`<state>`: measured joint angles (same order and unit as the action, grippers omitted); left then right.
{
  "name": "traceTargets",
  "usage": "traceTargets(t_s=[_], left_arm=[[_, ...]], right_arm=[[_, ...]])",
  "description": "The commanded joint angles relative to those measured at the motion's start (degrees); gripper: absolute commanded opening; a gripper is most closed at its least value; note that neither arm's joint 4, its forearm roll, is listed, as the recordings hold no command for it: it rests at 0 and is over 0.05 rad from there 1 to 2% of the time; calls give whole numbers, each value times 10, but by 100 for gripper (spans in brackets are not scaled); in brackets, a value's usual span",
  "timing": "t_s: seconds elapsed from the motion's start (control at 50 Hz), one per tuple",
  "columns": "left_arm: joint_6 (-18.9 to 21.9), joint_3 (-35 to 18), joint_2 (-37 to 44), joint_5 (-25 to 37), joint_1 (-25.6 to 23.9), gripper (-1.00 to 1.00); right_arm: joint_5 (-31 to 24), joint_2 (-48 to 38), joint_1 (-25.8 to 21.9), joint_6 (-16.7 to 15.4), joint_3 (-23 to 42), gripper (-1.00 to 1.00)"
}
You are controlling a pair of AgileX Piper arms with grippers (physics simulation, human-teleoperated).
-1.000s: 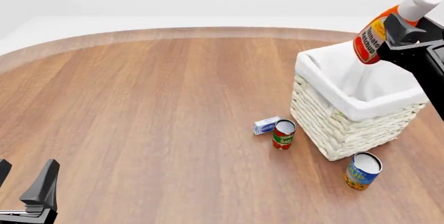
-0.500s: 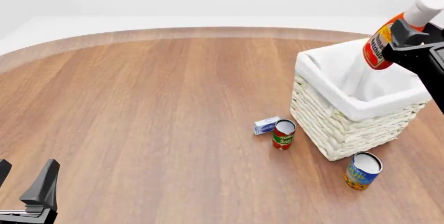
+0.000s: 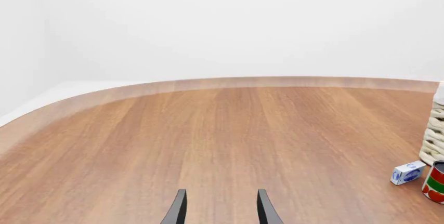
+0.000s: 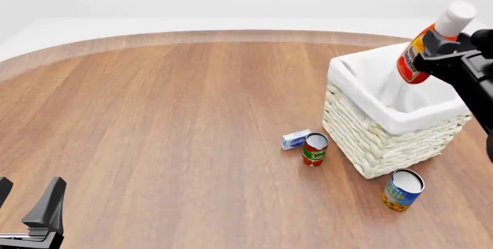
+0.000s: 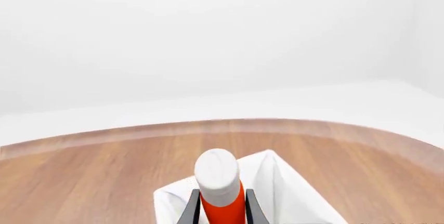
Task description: Pick up the ketchup, and put it in the basket.
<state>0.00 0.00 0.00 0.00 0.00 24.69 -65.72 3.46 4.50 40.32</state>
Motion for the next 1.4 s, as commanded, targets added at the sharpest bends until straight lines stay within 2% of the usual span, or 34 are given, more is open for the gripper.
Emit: traceTargets(t_s=[0.02,0.54,1.4], left_arm=[[0,0,0,0,0,100],[0,0,0,0,0,100],[0,0,0,0,0,100]], right_arm=[[-4,-17,1,4,9,-100],[-18,-28,14,-8,18,-100],[-24,-71,10,-13,28,-100]])
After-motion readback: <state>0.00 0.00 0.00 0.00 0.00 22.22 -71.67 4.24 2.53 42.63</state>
